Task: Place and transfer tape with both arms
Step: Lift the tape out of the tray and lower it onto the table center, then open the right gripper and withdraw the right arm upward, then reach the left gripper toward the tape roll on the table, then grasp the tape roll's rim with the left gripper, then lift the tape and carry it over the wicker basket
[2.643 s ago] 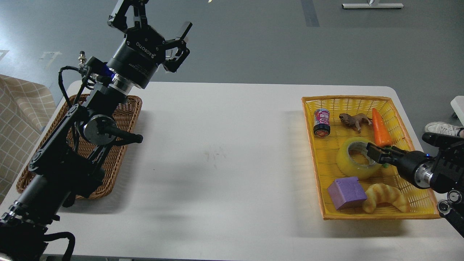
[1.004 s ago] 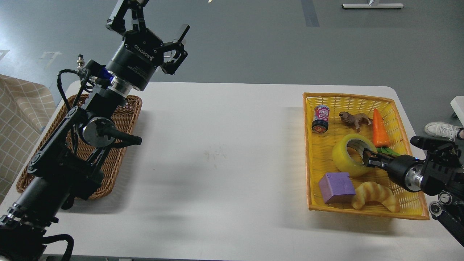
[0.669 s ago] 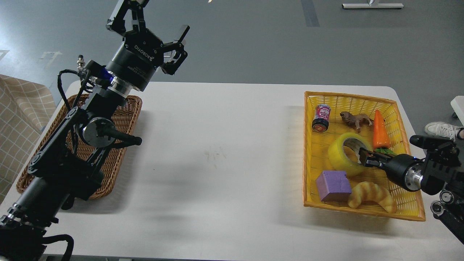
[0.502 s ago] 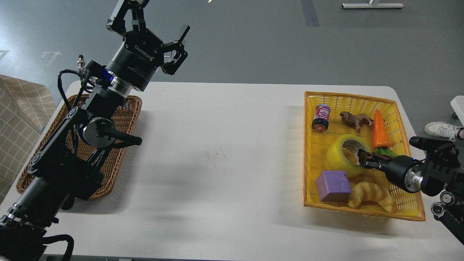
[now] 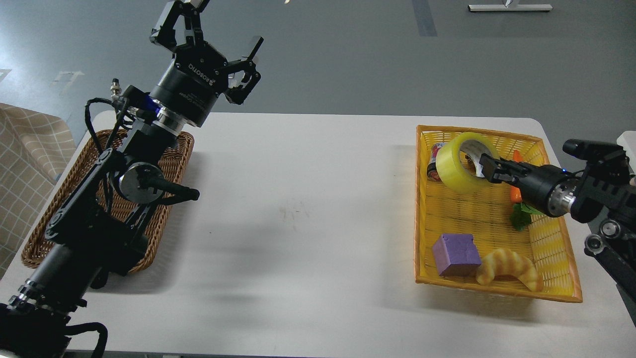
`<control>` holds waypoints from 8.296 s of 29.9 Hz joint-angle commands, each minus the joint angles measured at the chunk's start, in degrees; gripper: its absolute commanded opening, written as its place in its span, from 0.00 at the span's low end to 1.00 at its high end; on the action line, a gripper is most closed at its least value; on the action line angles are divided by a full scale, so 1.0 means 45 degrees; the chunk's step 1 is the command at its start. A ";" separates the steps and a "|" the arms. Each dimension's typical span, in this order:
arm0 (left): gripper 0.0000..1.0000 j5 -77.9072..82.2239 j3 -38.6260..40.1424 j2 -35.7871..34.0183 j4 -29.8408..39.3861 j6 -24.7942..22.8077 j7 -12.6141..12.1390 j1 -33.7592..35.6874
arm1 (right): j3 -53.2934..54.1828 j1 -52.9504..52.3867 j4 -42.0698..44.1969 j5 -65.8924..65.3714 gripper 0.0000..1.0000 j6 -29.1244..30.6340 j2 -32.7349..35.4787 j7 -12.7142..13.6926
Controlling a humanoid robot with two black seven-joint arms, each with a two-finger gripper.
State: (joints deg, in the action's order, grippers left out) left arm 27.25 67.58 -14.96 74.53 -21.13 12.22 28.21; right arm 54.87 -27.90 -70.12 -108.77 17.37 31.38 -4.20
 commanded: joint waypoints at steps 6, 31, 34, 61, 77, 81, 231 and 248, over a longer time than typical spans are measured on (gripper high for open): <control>0.98 0.0018 0.0001 0.0140 0.0001 0.0223 -0.0020 0.0058 | -0.2622 -0.3076 0.0914 -0.0184 0.14 0.0066 -0.2712 0.0171; 0.98 -0.0099 0.0626 -0.0075 0.0040 0.0243 -0.0039 -0.0059 | -0.7018 -0.4232 0.3806 -0.0282 0.15 -0.0051 -0.6973 0.0190; 0.98 -0.0099 0.0626 -0.0056 0.0059 0.0243 -0.0040 -0.0059 | -0.7290 -0.4231 0.3728 -0.0282 0.16 -0.0051 -0.6973 0.0171; 0.98 -0.0099 0.0782 -0.0075 0.0176 0.0555 -0.0079 -0.0176 | -0.7292 -0.3606 0.3786 -0.0223 0.91 -0.2863 -0.6894 0.0288; 0.98 0.0522 0.0568 -0.1284 0.0215 0.1956 -0.0157 -0.0117 | -0.0757 -0.3705 0.0725 0.0379 1.00 -0.2864 -0.6641 0.0444; 0.98 0.2318 0.0411 -0.1540 0.0235 0.2586 -0.0098 -0.0098 | 0.1161 -0.3177 0.0037 0.3226 1.00 -0.2825 -0.6602 0.0425; 0.07 2.1721 -0.6874 -0.0190 -0.0430 0.3153 -0.6270 0.0858 | 0.6380 -0.0442 -0.3089 1.1671 0.98 -0.2024 -0.4160 0.0268; 0.08 2.1620 -0.6737 -0.5171 0.0274 0.3250 -0.6095 0.1758 | 0.6360 -0.0246 -0.2991 1.1671 0.98 -0.2024 -0.4238 0.0249</control>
State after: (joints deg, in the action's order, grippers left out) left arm 124.69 36.93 -35.06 75.55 -6.85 -15.40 36.11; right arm 83.56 -28.99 -83.67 -56.27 8.25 12.59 -3.07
